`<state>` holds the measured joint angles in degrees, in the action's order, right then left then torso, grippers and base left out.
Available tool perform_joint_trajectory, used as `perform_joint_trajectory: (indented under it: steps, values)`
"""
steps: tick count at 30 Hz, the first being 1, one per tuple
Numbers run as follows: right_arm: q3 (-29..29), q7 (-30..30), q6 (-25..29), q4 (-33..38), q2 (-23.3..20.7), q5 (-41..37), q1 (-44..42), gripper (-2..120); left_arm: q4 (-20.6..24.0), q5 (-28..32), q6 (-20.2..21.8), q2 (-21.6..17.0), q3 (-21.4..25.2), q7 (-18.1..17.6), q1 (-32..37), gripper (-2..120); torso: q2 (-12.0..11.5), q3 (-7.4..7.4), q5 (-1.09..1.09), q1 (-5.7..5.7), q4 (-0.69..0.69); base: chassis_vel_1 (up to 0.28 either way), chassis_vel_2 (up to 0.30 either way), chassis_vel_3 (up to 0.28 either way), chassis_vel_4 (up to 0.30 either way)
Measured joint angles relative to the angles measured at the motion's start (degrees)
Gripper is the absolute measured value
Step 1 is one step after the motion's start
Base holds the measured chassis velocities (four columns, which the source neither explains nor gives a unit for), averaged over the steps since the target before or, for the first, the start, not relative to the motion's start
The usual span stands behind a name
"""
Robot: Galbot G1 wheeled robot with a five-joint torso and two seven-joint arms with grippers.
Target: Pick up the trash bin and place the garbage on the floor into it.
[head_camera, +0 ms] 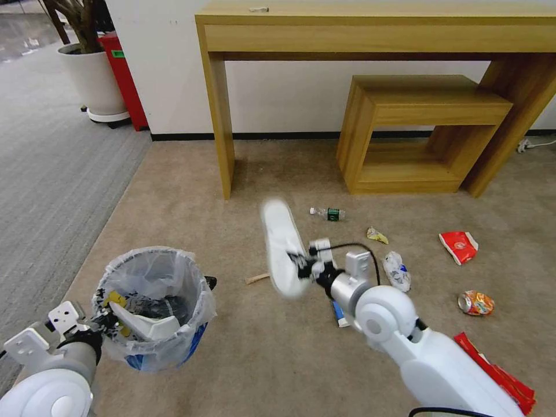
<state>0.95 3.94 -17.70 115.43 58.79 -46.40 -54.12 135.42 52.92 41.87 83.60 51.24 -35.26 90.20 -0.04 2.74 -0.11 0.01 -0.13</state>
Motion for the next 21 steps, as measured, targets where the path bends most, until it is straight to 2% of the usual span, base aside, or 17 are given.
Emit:
perform_joint_trajectory:
  steps: [2, 3, 5, 6, 8, 13, 17, 21]
  values:
    - [-1.4, 13.2, 10.1, -3.4, 1.4, -0.6, 1.5, 0, 1.0, -0.5, 0.2, 0.6, -1.8, -0.2, 0.5, 1, 0.0, 0.00, 0.00, 0.00, 0.00, 0.000, 0.000, 0.000, 0.000]
    - [-1.4, 13.2, 10.1, -3.4, 1.4, -0.6, 1.5, 0, 1.0, -0.5, 0.2, 0.6, -1.8, -0.2, 0.5, 1, 0.0, 0.00, 0.00, 0.00, 0.00, 0.000, 0.000, 0.000, 0.000]
    - [-3.4, 23.1, 17.5, -6.8, 3.4, -1.4, 3.2, 0, 1.7, -1.0, 0.2, 1.1, -2.9, -0.3, 0.9, 1, 0.0, 0.01, -0.01, 0.00, 0.00, 0.000, 0.000, 0.000, 0.000]
    - [-3.4, 23.1, 17.5, -6.8, 3.4, -1.4, 3.2, 0, 1.7, -1.0, 0.2, 1.1, -2.9, -0.3, 0.9, 1, 0.0, 0.01, -0.01, 0.00, 0.00, 0.000, 0.000, 0.000, 0.000]
    - [-6.2, 32.1, 23.3, -9.8, 5.8, -3.7, 5.2, 0, 2.2, -1.5, 0.3, 1.6, -3.7, -0.3, 1.3, 1, 0.0, 0.01, -0.01, 0.00, 0.01, 0.000, 0.000, 0.000, 0.000]
    - [-9.7, 40.5, 25.2, -13.3, 8.6, -6.2, 7.6, 0, 3.0, -1.9, 0.3, 2.1, -4.4, -0.3, 1.7, 1, 0.0, 0.00, -0.01, 0.00, 0.01, 0.000, 0.000, 0.000, 0.000]
    - [-11.2, 44.3, 25.2, -16.0, 9.4, -4.6, 8.8, 0, 3.7, -2.0, 0.3, 2.3, -4.5, -0.3, 2.1, 1, 0.0, 0.00, -0.02, 0.00, 0.01, 0.000, 0.000, 0.000, 0.000]
    - [-11.5, 45.6, 25.2, -17.6, 9.6, -2.9, 9.5, 0, 4.4, -1.9, 0.3, 2.3, -4.5, -0.3, 2.4, 1, 0.0, 0.00, -0.02, 0.00, 0.00, 0.000, 0.000, 0.000, 0.000]
